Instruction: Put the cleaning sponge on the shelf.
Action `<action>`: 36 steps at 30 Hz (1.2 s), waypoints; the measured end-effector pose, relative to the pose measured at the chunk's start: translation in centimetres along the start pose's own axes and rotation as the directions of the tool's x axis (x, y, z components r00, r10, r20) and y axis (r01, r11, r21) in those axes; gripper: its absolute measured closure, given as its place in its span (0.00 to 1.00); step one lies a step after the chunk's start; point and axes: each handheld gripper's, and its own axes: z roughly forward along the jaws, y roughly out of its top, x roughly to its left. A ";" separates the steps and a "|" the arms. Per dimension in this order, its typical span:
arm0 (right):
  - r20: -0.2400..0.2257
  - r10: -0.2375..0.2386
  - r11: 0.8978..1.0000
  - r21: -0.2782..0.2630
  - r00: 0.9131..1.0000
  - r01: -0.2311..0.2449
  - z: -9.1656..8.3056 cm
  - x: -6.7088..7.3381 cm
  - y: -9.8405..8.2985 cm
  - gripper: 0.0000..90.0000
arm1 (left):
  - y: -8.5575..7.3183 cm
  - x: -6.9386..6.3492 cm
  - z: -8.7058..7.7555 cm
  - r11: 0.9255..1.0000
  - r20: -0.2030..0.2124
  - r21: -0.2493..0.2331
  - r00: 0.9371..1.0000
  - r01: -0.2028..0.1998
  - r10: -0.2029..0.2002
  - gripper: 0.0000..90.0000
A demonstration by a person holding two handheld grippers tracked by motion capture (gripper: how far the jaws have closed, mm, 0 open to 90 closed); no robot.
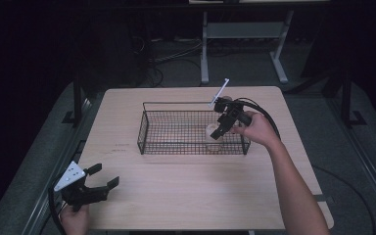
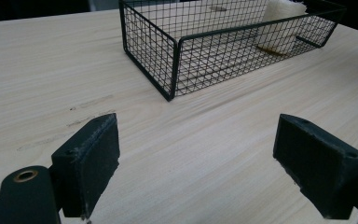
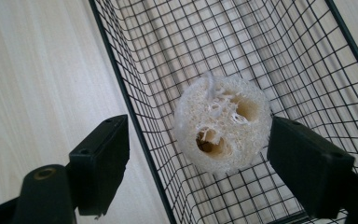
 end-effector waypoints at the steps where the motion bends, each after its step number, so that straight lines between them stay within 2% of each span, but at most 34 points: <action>1: 0.002 -0.002 1.000 -0.002 1.000 0.002 -0.1 0.1 0.0 0.23 | 0.0 0.0 0.0 1.000 0.001 -0.002 1.000 0.002 -0.002 0.15; 9: 0.011 -0.002 1.000 -0.025 1.000 0.002 -1.0 0.6 -0.2 0.23 | 0.0 0.1 0.0 1.000 0.002 -0.003 1.000 0.003 -0.003 0.15; 19: 0.021 -0.022 0.999 -0.024 1.000 0.022 -1.8 1.6 -0.4 0.22 | 0.0 0.0 0.0 1.000 0.000 0.001 1.000 -0.002 0.002 0.15; 26: 0.019 -0.036 0.998 -0.043 0.999 0.037 -2.4 2.3 -0.9 0.22 | 0.0 -0.1 0.0 1.000 -0.001 0.001 1.000 -0.003 0.003 0.15; 31: -0.001 -0.032 0.999 -0.044 0.999 0.032 -2.7 2.6 -1.4 0.22 | 0.0 -0.1 0.1 1.000 0.002 0.006 1.000 -0.007 0.007 0.15; 36: 0.001 -0.030 0.998 -0.061 1.000 0.030 -3.2 2.8 -2.1 0.22 | 0.0 -0.1 0.1 1.000 0.005 0.004 1.000 -0.006 0.006 0.15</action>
